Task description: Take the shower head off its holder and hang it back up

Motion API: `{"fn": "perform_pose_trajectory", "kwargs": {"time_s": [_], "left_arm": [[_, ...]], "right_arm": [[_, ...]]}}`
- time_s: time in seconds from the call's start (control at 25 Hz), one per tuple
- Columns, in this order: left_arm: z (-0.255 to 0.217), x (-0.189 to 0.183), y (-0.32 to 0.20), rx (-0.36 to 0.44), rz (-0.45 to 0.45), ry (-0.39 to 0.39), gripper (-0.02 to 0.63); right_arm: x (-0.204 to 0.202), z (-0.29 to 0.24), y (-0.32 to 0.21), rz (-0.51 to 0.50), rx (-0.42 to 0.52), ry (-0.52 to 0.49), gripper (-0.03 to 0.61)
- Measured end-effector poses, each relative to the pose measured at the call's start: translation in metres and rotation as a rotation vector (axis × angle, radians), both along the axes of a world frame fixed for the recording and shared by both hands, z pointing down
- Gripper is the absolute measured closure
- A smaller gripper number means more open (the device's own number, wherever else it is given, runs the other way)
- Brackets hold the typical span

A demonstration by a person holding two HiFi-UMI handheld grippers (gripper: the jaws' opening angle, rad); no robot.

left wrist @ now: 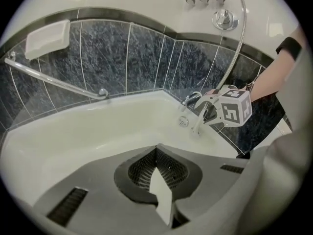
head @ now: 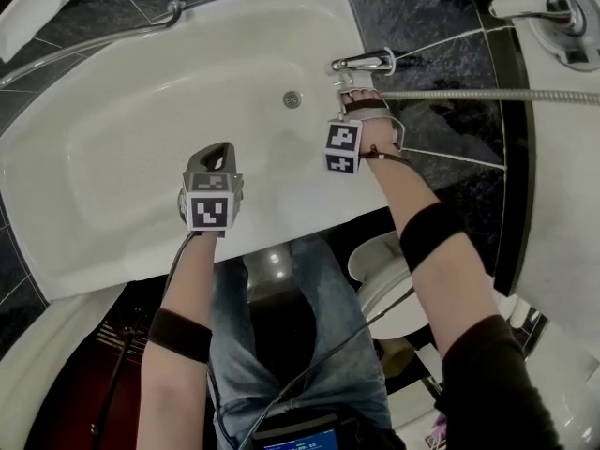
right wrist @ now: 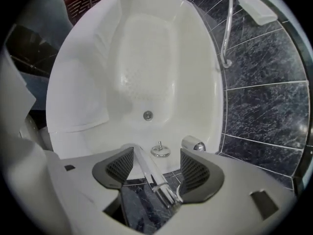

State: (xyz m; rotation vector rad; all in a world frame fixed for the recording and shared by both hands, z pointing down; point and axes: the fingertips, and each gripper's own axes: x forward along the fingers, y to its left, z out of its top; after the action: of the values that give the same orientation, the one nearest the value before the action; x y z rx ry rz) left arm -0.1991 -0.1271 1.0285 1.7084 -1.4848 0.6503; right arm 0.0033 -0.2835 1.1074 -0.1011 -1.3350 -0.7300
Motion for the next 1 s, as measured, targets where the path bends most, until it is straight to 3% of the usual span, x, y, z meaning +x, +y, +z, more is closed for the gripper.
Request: {"fn": "perform_pose_trajectory", "kwargs": {"time_s": [0.2,0.4,0.48,0.64,0.88,1.0], "left_arm": [[-0.058,-0.016,0.009,0.020,-0.008,-0.032,0.614],[-0.136,-0.034,0.029,0.053,-0.044,-0.056,0.614],[-0.171,-0.042,0.040,0.069,-0.059,-0.067,0.614],[-0.243,-0.057,0.063,0.104,-0.093,-0.099,0.614],[-0.334,-0.077,0.084,0.184,-0.123,-0.169,0.614],[-0.365,-0.086,0.096,0.213,-0.144,-0.184,0.614]], "right_arm": [[-0.029,-0.059,0.021,0.109,-0.006,-0.152,0.293],[-0.041,-0.145,0.048,0.292,0.007,-0.336,0.525],[-0.042,-0.181,0.063,0.370,-0.010,-0.403,0.554],[-0.042,-0.250,0.089,0.556,-0.078,-0.562,0.555],[-0.044,-0.349,0.101,0.911,-0.231,-0.896,0.555],[-0.041,-0.388,0.100,0.992,-0.273,-1.035,0.557]]}}
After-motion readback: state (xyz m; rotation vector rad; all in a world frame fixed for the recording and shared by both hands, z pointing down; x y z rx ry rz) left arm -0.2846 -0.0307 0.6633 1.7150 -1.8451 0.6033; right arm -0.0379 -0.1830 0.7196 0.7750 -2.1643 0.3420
